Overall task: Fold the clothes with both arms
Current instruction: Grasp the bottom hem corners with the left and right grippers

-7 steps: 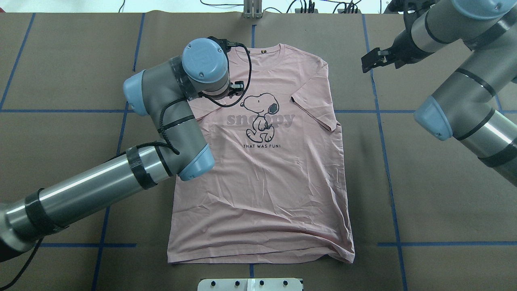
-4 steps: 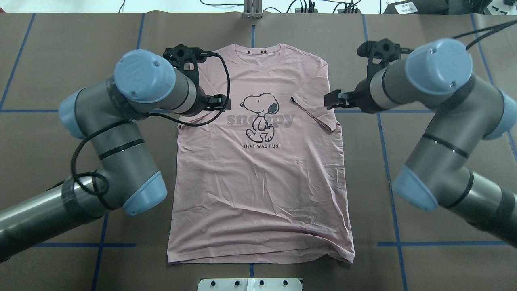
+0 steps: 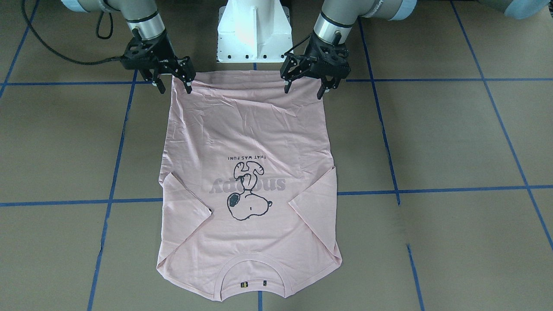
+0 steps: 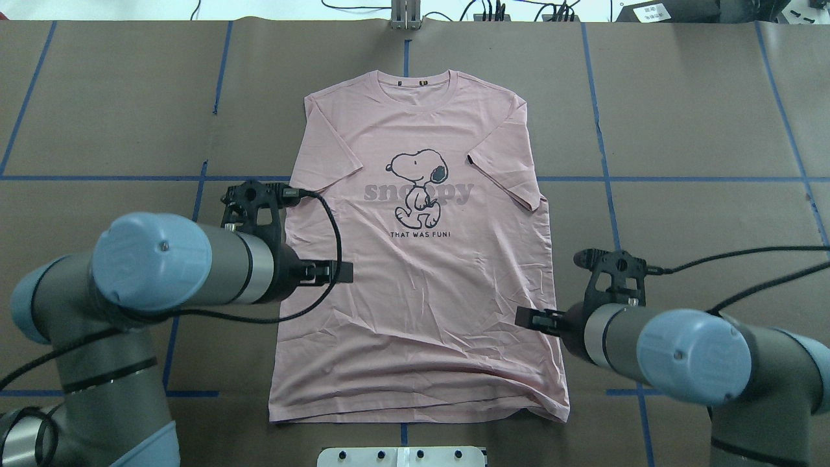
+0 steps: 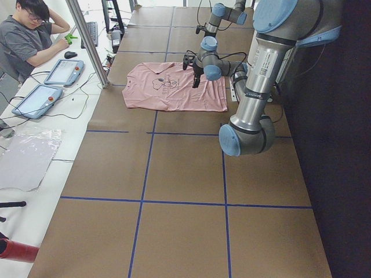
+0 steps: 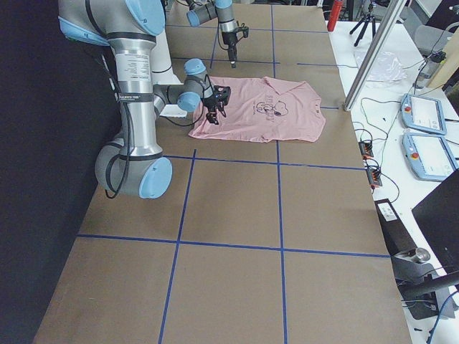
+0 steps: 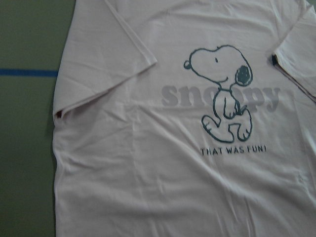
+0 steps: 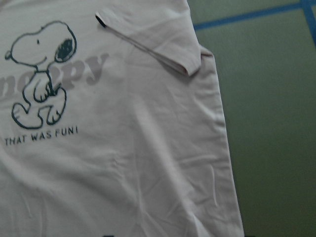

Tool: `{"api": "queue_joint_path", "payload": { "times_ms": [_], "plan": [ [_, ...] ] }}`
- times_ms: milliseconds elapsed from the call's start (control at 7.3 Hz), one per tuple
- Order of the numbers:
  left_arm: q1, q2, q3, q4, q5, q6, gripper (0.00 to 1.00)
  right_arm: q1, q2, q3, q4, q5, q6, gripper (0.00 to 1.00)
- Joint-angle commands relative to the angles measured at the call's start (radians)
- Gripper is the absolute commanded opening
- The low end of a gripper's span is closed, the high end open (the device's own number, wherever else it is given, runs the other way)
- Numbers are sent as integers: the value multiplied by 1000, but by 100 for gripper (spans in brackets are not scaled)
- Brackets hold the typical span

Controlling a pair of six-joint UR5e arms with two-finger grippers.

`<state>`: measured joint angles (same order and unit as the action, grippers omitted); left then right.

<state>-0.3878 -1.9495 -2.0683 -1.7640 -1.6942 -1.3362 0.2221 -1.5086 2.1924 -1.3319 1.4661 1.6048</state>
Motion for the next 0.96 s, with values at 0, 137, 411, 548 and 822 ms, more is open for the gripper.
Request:
{"api": "queue_joint_path", "payload": {
  "times_ms": [0, 137, 411, 548, 822],
  "plan": [
    [148, 105, -24, -5, 76, -151, 93, -105, -47, 30, 0, -89, 58, 83],
    [188, 145, -23, -6, 121, -222, 68, -105, -47, 30, 0, -89, 58, 83],
    [225, 201, -13, -6, 130, -256, 59, -105, -45, 32, 0, -89, 58, 83],
    [250, 208, -4, -6, 130, -258, 59, -105, -47, 32, 0, -89, 58, 83],
    [270, 208, 1, -6, 128, -273, 50, -105, -47, 32, 2, -89, 60, 83]
  ]
}}
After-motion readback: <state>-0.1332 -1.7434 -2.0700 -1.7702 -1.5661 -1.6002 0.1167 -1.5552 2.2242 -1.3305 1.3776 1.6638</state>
